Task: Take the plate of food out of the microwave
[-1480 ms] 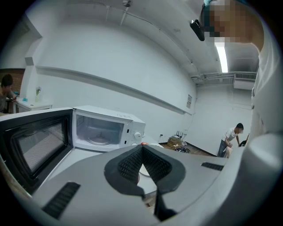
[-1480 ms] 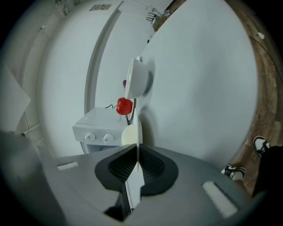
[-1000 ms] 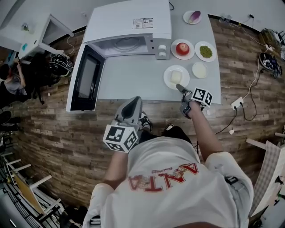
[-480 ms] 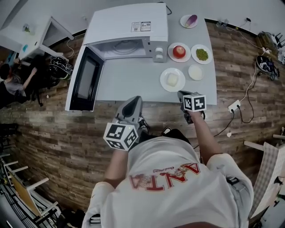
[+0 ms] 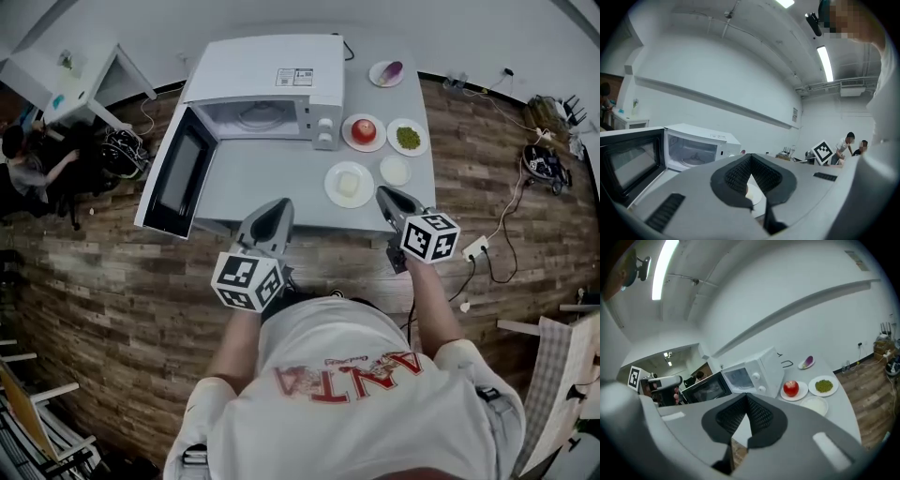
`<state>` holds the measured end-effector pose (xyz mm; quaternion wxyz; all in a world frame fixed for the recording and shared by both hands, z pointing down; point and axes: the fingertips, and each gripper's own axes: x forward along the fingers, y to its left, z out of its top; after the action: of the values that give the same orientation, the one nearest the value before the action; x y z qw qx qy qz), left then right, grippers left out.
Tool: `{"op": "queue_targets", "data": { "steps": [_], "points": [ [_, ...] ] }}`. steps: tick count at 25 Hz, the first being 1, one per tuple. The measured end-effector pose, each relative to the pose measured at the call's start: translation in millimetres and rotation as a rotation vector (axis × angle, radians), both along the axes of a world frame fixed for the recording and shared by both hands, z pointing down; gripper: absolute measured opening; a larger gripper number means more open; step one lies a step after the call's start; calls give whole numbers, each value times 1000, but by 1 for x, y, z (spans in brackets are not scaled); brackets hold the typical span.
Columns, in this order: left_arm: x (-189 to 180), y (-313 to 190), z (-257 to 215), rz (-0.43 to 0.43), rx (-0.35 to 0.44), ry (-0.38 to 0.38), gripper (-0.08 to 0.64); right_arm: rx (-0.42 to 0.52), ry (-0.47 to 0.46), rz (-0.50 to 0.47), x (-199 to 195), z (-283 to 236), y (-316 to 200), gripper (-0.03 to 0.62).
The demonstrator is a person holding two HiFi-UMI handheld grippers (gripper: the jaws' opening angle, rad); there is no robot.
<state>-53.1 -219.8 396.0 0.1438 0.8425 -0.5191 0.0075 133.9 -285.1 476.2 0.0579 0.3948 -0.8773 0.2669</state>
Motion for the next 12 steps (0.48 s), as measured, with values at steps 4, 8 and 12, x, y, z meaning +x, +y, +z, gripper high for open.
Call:
{"op": "queue_targets", "data": {
  "steps": [4, 8, 12],
  "points": [
    [-4, 7, -19, -8, 37, -24, 6, 102, -36, 2, 7, -47, 11, 3],
    [-4, 13, -40, -8, 76, -60, 6, 176, -35, -3, 10, -85, 21, 3],
    [2, 19, -60, -1, 117, -80, 6, 251, -56, -16, 10, -119, 30, 2]
  ]
}}
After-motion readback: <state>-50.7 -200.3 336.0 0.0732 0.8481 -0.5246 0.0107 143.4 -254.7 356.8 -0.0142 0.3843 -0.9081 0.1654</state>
